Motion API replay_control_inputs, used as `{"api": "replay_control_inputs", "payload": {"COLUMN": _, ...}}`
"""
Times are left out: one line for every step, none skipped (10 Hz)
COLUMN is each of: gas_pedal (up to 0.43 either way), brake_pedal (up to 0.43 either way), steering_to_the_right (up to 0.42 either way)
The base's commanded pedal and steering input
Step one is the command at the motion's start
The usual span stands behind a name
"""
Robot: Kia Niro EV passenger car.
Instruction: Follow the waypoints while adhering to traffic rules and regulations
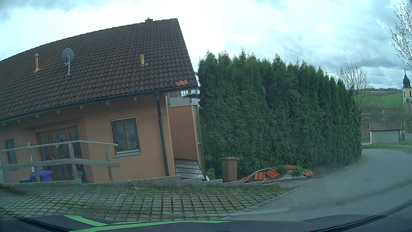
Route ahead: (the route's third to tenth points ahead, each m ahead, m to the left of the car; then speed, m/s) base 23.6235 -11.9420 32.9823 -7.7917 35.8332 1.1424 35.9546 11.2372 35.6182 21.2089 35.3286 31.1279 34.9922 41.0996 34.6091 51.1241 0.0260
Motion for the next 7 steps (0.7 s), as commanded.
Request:
{"api": "replay_control_inputs", "payload": {"gas_pedal": 0.0, "brake_pedal": 0.14, "steering_to_the_right": -0.105}}
{"api": "replay_control_inputs", "payload": {"gas_pedal": 0.0, "brake_pedal": 0.073, "steering_to_the_right": -0.015}}
{"api": "replay_control_inputs", "payload": {"gas_pedal": 0.0, "brake_pedal": 0.012, "steering_to_the_right": 0.088}}
{"api": "replay_control_inputs", "payload": {"gas_pedal": 0.0, "brake_pedal": 0.0, "steering_to_the_right": 0.236}}
{"api": "replay_control_inputs", "payload": {"gas_pedal": 0.0, "brake_pedal": 0.0, "steering_to_the_right": 0.351}}
{"api": "replay_control_inputs", "payload": {"gas_pedal": 0.0, "brake_pedal": 0.0, "steering_to_the_right": 0.439}}
{"api": "replay_control_inputs", "payload": {"gas_pedal": 0.0, "brake_pedal": 0.0, "steering_to_the_right": 0.456}}
